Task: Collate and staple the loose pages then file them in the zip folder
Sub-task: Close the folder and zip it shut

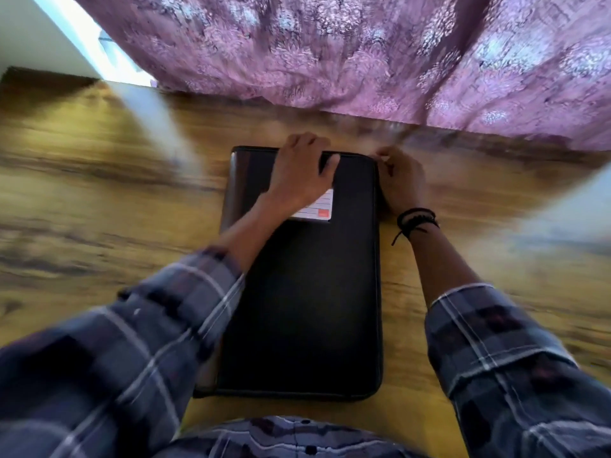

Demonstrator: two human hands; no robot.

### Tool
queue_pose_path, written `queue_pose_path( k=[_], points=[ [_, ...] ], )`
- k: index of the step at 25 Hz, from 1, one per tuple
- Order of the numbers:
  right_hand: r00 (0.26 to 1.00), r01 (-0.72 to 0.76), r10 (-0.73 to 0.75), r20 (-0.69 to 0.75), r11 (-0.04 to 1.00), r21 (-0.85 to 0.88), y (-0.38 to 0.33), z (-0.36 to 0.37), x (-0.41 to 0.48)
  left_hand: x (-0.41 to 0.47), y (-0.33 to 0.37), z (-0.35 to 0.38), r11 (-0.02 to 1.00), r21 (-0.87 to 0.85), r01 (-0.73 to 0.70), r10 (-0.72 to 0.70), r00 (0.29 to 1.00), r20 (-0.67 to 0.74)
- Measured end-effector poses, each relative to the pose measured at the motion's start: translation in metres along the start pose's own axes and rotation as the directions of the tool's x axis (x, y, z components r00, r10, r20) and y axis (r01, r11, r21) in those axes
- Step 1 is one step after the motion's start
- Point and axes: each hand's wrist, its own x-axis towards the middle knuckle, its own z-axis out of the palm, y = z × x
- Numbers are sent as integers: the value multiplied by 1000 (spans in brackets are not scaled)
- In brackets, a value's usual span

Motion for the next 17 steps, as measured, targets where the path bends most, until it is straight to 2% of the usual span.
queue_pose_path(
  k=[2, 4, 5, 7, 9, 11, 13, 17],
  points=[
    [995, -81, 88, -41, 986, 142, -1, 3, -15, 40, 20, 10, 999, 5, 53, -53, 990, 133],
    [991, -109, 126, -44, 955, 276, -4, 6, -38, 68, 31, 18, 991, 83, 105, -122, 965, 231],
    [992, -106, 121, -35, 952, 287, -5, 9, -52, 79, 34, 19, 984, 131, 117, -150, 948, 281],
    [996, -67, 78, -47, 979, 192, -11, 11, -73, 95, 42, 17, 970, 225, 87, -173, 900, 399],
    [996, -45, 54, -66, 989, 140, -16, 12, -78, 105, 48, 16, 965, 256, 51, -173, 857, 485],
    [997, -50, 57, -44, 988, 144, -19, 11, -78, 106, 45, 14, 964, 263, 51, -169, 878, 447],
    [998, -54, 58, -20, 986, 155, -18, 11, -77, 98, 31, 6, 967, 242, 80, -164, 923, 348],
    [998, -63, 66, -12, 983, 173, -19, 14, -78, 72, -20, -16, 943, 232, 239, -280, 946, 162]
  ],
)
